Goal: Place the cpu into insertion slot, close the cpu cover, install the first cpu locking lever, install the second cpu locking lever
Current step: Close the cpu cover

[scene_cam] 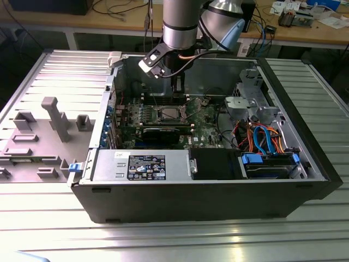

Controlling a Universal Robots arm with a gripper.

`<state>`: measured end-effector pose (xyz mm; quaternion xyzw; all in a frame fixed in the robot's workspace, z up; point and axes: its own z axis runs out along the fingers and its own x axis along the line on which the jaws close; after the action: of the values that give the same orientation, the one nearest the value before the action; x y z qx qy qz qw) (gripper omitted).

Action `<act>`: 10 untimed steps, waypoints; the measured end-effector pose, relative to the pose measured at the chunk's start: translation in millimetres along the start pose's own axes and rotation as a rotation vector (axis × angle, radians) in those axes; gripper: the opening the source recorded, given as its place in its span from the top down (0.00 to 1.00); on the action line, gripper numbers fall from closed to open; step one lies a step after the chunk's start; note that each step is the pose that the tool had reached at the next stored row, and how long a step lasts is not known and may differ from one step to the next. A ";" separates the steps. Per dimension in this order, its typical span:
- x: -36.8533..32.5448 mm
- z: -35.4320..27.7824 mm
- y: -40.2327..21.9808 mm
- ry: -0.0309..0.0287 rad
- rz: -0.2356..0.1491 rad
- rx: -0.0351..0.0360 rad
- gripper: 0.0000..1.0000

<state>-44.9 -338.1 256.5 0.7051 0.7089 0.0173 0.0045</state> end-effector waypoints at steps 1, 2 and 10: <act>0.0 -1.9 0.1 0.0001 0.000 0.0000 0.89; 0.0 -3.2 0.1 0.0000 0.000 0.0000 0.89; 0.1 -8.7 0.3 0.0000 0.000 0.0000 0.89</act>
<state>-44.9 -338.1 265.2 0.7051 0.7089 0.0173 0.0045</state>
